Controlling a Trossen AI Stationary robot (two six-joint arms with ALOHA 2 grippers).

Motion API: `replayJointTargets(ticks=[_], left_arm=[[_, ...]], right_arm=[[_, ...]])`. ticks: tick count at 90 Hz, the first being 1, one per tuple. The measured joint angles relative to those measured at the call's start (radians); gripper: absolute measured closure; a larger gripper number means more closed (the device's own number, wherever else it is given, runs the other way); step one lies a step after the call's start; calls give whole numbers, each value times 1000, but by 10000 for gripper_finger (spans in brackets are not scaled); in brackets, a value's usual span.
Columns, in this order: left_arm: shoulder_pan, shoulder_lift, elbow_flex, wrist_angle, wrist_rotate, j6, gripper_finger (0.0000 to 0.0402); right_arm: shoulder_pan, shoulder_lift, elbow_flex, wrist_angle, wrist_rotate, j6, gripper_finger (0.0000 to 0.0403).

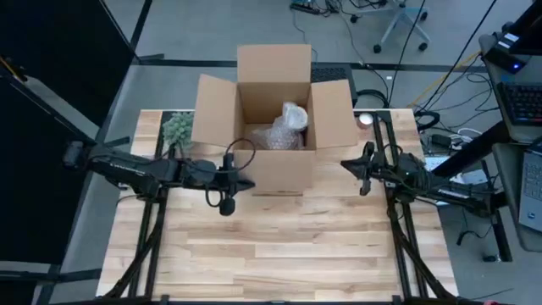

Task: Wrap mug
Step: Return to Home Position

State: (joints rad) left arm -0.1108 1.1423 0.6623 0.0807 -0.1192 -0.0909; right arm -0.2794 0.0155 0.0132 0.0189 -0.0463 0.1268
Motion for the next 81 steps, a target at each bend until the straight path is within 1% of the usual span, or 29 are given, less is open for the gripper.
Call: replayJointTargets(ticks=[4, 7, 16, 19, 25, 32, 39, 46, 53, 64, 69, 81], left_arm=[[0, 0, -27, 26, -3, -2, 402], [0, 0, -38, 27, -24, -7, 402], [0, 0, -45, -39, -147, -10, 402], [0, 0, -46, -51, -171, -18, 402], [0, 0, -46, -48, -178, -33, 402], [-2, 0, -46, -40, -178, -36, 402], [-1, 0, -46, -39, -178, -71, 402], [-1, 0, -53, -28, -176, -59, 402], [-1, 0, -91, 54, -156, -57, 402], [-1, 0, -186, 259, -52, -34, 402], [-1, 0, -230, 343, -27, -34, 402], [0, 1, -323, 511, -11, -45, 402]], right_arm=[[0, 4, 0, 0, 0, -30, 399], [0, 5, 0, 0, 0, -49, 399], [0, 5, 0, 4, 0, -60, 399], [0, 5, 0, 11, 0, -55, 399], [0, 4, 1, 20, -2, -21, 399], [0, 5, 1, 15, -6, -33, 399], [0, 4, 1, 16, -6, -37, 399], [0, 4, 1, 12, -6, -36, 399], [0, 4, 1, 4, -7, -38, 399], [0, 4, 1, 2, -8, -40, 399], [0, 4, 1, 2, -8, -37, 399], [0, 4, 1, 2, -8, -34, 399]])
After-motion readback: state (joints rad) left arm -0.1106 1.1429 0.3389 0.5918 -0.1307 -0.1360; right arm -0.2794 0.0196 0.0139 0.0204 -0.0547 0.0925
